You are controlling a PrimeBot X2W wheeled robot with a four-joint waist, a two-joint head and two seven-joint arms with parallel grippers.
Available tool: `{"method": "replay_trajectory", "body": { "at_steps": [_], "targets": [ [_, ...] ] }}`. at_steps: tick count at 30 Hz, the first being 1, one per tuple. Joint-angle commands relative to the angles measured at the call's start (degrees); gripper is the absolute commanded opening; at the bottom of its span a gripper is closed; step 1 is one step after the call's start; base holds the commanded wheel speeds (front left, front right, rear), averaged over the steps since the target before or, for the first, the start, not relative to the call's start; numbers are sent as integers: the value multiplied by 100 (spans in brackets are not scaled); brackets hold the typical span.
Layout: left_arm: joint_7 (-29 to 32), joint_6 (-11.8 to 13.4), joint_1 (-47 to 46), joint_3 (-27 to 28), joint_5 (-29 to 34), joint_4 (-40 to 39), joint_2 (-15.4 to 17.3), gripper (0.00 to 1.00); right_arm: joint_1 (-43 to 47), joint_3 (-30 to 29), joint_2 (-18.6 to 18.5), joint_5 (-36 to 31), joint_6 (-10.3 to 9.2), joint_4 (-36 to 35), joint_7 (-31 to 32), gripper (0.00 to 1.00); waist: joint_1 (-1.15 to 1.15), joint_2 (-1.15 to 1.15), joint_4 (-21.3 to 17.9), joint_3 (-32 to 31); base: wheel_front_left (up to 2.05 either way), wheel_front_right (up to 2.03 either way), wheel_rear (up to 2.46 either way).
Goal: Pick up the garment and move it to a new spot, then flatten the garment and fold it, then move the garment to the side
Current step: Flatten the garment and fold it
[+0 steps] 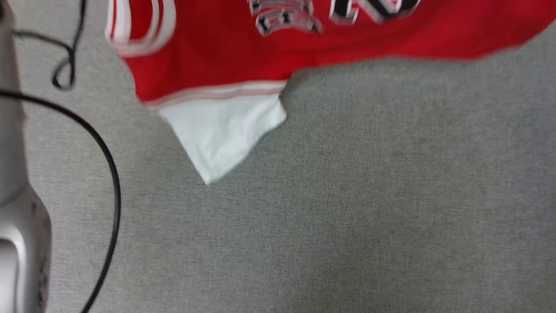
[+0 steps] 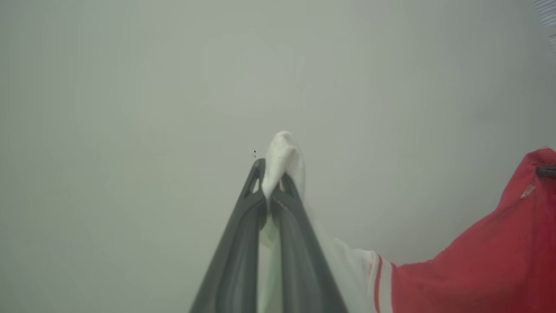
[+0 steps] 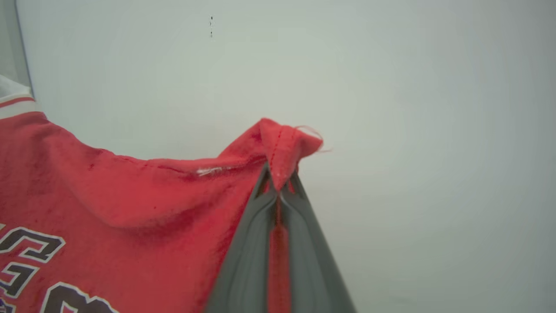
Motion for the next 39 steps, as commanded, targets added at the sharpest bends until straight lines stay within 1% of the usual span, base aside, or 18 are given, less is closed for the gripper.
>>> {"method": "replay_trajectory", "body": {
  "at_steps": [1, 8, 10, 13, 18, 22, 27, 32, 38, 39],
  "targets": [
    [-50, -20, -403, -29, -27, 222, 41, 0, -396, -8, 59, -84, -6, 186, -58, 0, -1, 0, -46, 436, 0, 0, 0],
    [-334, -74, -1963, -213, 7, 1133, 86, 0, -1947, 180, 149, -391, -6, 1132, -350, 0, -1, 0, -67, 827, 0, 0, 0],
    [-391, -84, -2326, -216, -19, 1371, 151, 0, -2368, 220, 192, -435, -6, 1440, -485, 0, -1, 0, -64, 901, 0, 0, 0],
    [-469, -92, -2716, -293, -28, 1640, 228, 0, -2837, 301, 271, -452, -6, 1887, -694, 0, -1, 0, -74, 978, 0, 0, 0],
    [-577, -93, -2957, -420, -116, 1937, 395, 0, -3268, 633, 208, -399, -6, 2396, -897, 0, -1, 0, -65, 1176, 0, 0, 0],
    [-683, -97, -2758, -517, -201, 2169, 460, 0, -3286, 843, 151, -282, -6, 2702, -1066, 0, -1, 0, -57, 1345, 0, 0, 0],
    [-909, -97, -2302, -589, -387, 2353, 539, 0, -2828, 1184, 74, -52, -6, 2897, -1287, 0, -1, 0, -67, 1425, 0, 0, 0],
    [-1087, -97, -1397, -554, -591, 2350, 560, 0, -2119, 1497, -31, 258, -6, 2949, -1532, 0, -1, 0, -56, 1303, 0, 0, 0],
    [-1213, -25, -98, -538, -669, 1980, 595, 0, -1100, 1825, -232, 613, -6, 2775, -1726, 0, -1, 0, -23, 1017, 0, 0, 0],
    [-1213, -25, -98, -538, -669, 1980, 595, 0, -1100, 1825, -232, 613, -6, 2775, -1726, 0, -1, 0, -23, 1017, 0, 0, 0]
  ]
}}
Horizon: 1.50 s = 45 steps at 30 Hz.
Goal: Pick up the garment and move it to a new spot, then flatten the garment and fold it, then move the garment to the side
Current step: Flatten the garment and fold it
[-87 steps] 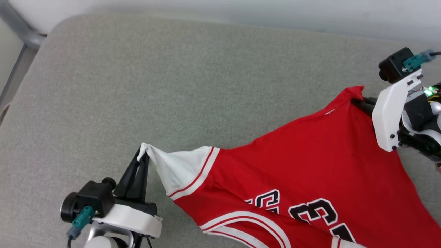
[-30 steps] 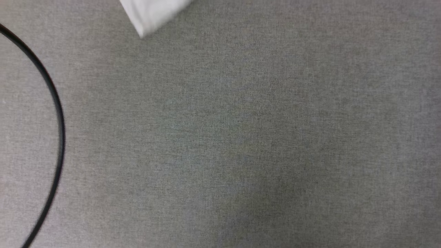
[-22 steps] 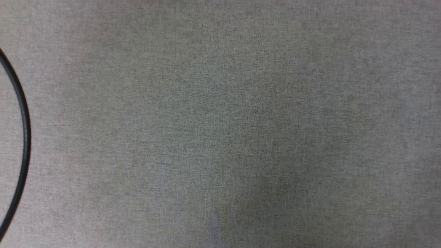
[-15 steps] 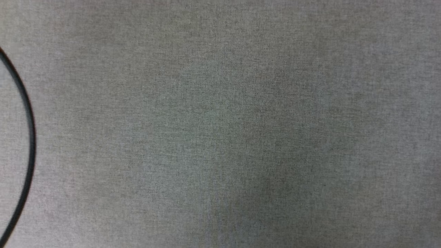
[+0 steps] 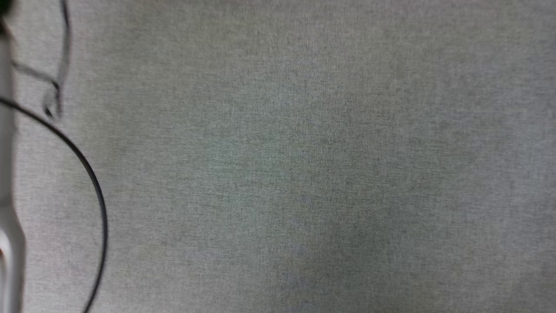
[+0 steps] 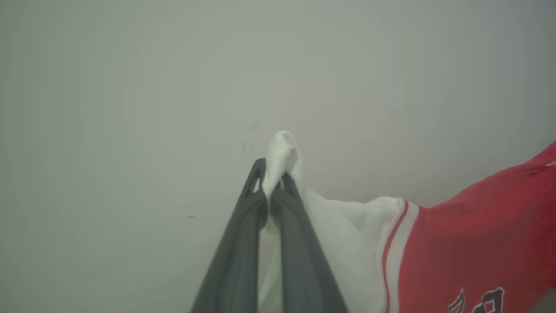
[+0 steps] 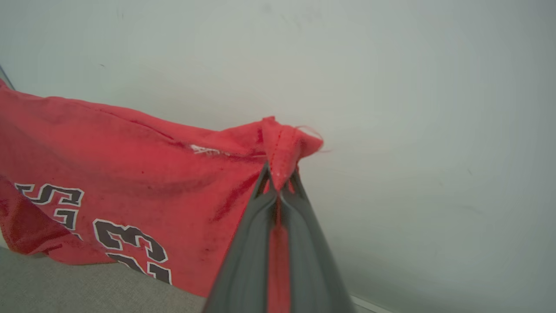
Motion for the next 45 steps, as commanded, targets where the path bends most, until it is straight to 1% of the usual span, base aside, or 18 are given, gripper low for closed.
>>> {"method": "replay_trajectory", "body": {
  "at_steps": [1, 6, 10, 13, 15, 18, 21, 25, 29, 31, 38, 45],
  "targets": [
    [-46, 32, 252, -11, -22, -111, -3, 0, 205, 34, -66, 55, -6, -68, -42, 0, 0, 0, 16, -125, 0, 0, 0],
    [-68, 232, 1508, 61, -63, -721, 28, 0, 1151, 229, -213, 247, -6, -440, -111, 0, 0, 0, 5, -460, 0, 0, 0],
    [-74, 388, 2521, 63, -88, -1253, 54, 0, 2023, 255, -360, 347, -6, -853, -76, 0, 0, 0, 17, -756, 0, 0, 0],
    [-21, 486, 3247, -52, -115, -1647, 51, 0, 2644, 155, -510, 383, -7, -1164, -44, 0, 0, 0, 70, -983, 0, 0, 0],
    [16, 612, 3711, -56, -154, -1931, 42, 0, 3098, 88, -574, 391, -6, -1341, -5, 0, 0, 0, 99, -1131, 0, 0, 0],
    [93, 768, 4405, -131, -200, -2241, 11, 0, 3746, -69, -594, 385, -6, -1540, 46, 0, 0, 0, 99, -1380, 0, 0, 0],
    [118, 929, 5074, -168, -273, -2458, -4, 0, 4357, -215, -523, 355, -6, -1664, 101, 0, 0, 0, 84, -1630, 0, 0, 0],
    [144, 1079, 5909, -255, -439, -2547, -91, 0, 5130, -336, -427, 332, -6, -1773, 188, 0, 0, 0, 90, -2000, 0, 0, 0],
    [164, 1175, 6551, -377, -515, -2471, -138, 0, 5857, -408, -310, 321, -6, -1853, 268, 0, 0, 0, 107, -2339, 0, 0, 0],
    [150, 1218, 6895, -349, -600, -2423, -149, 0, 6180, -471, -253, 310, -6, -1887, 285, 0, 0, 0, 90, -2510, 0, 0, 0],
    [105, 1244, 7886, -371, -980, -2360, -249, 0, 7170, -702, -84, 306, -6, -1980, 410, 0, 0, 0, 38, -2977, 0, 0, 0],
    [303, 1231, 8710, -458, -1327, -2381, -254, 0, 7976, -907, -11, 302, -6, -2129, 551, 0, 0, 0, 15, -3349, 0, 0, 0]
  ]
}}
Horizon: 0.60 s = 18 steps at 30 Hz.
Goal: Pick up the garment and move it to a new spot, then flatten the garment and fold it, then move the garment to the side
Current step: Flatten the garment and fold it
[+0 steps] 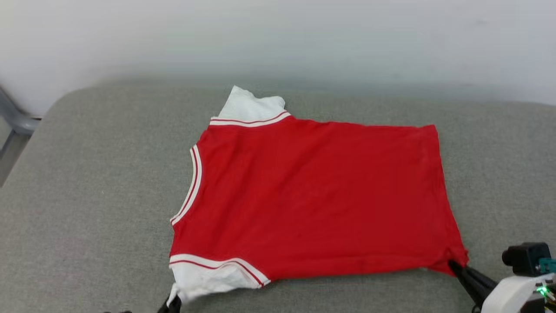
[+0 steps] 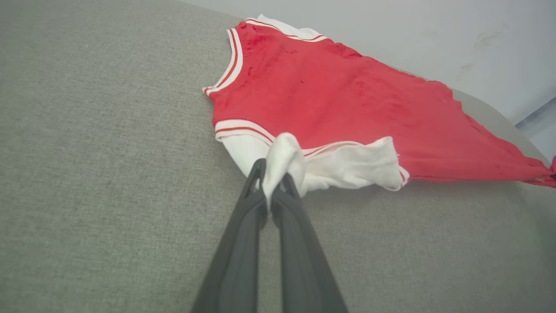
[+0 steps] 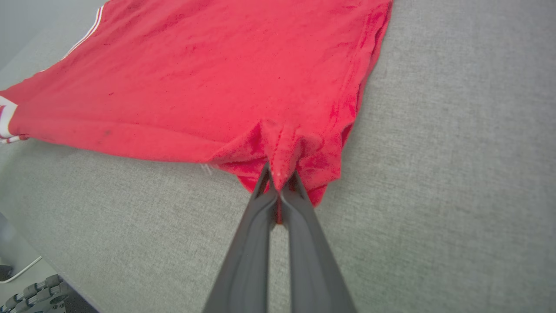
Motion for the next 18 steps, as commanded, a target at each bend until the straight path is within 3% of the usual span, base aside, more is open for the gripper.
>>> {"method": "replay_trajectory", "body": {
  "at_steps": [1, 10, 18],
  "targets": [
    [73, -31, 180, -36, -64, -1, 28, 0, 222, -79, 37, -28, -7, -34, 25, 0, 2, 0, -4, -128, 0, 0, 0],
    [367, -28, 753, -196, -316, 42, 70, 0, 1097, -328, 102, -115, -6, -144, 75, 0, 2, 0, 68, -380, 0, 0, 0],
    [289, -51, 725, -172, -302, 71, 112, 0, 1289, -495, 229, -89, -7, -160, 10, 0, 2, 0, 90, -419, 0, 0, 0]
  ]
}}
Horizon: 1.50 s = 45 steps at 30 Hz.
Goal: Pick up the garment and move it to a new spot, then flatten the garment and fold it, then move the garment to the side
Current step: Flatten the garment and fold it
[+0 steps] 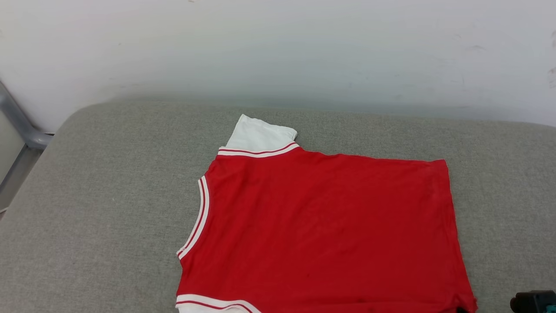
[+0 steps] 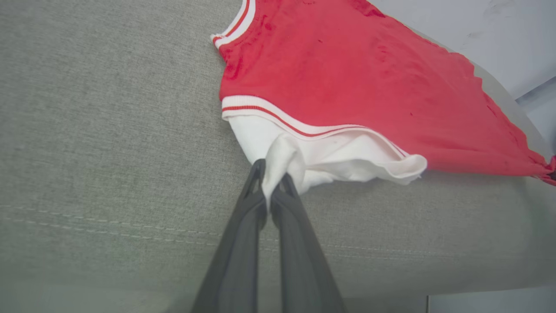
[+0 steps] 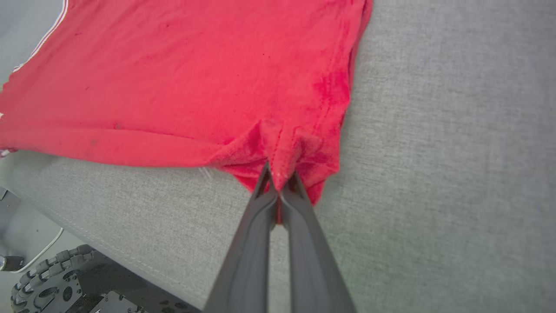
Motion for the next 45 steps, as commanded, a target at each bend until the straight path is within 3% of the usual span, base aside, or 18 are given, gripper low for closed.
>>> {"method": "replay_trajectory", "body": {
  "at_steps": [1, 13, 21, 36, 45],
  "targets": [
    [-59, -17, -92, 23, 56, 34, 19, 0, 30, -39, 77, 26, -8, -15, -47, 0, 0, 0, -18, 2, 0, 0, 0],
    [-78, -186, -875, 58, 365, 167, 304, 0, -411, 43, 165, 80, -8, -142, -100, 0, 0, 0, -277, 153, 0, 0, 0],
    [115, -448, -1942, 54, 653, 348, 629, 0, -1005, 116, 109, 161, -8, -146, -127, 0, 0, 0, -471, 567, 0, 0, 0],
    [263, -952, -4185, -85, 890, 1732, 565, 0, -2357, 525, 63, 314, -8, 349, 72, 0, 0, 0, -658, 1539, 0, 0, 0],
    [241, -1114, -4857, -328, 928, 2865, 431, 0, -3075, 929, 15, 168, -8, 897, 142, 0, 0, 0, -679, 1918, 0, 0, 0]
  ]
}}
